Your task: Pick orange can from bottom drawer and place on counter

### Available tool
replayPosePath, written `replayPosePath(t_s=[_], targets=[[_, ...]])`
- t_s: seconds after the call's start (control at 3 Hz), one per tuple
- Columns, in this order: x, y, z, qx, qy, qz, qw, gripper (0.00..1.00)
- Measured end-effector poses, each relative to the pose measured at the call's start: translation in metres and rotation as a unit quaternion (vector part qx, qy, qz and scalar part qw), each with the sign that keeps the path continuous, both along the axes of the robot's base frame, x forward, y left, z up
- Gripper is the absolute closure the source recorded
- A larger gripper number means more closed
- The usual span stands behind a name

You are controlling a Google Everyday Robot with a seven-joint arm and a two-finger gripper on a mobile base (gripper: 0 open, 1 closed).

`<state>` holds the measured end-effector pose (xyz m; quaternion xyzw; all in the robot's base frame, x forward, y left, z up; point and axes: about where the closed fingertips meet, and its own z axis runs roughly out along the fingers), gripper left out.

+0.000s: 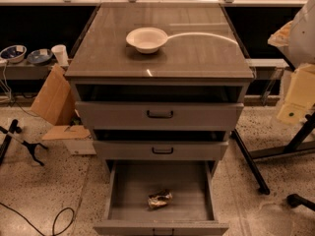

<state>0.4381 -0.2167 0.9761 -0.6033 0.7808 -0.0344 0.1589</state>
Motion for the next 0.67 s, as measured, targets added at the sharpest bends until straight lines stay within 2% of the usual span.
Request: replayPosePath(t_s=[0.33, 0.67], targets=[[0.0, 0.0, 0.0, 0.0, 0.0, 0.0, 1.0, 0.0], [-0.004, 0.011, -0.016, 0.001, -0.001, 0.013, 0.9999, 0.0]])
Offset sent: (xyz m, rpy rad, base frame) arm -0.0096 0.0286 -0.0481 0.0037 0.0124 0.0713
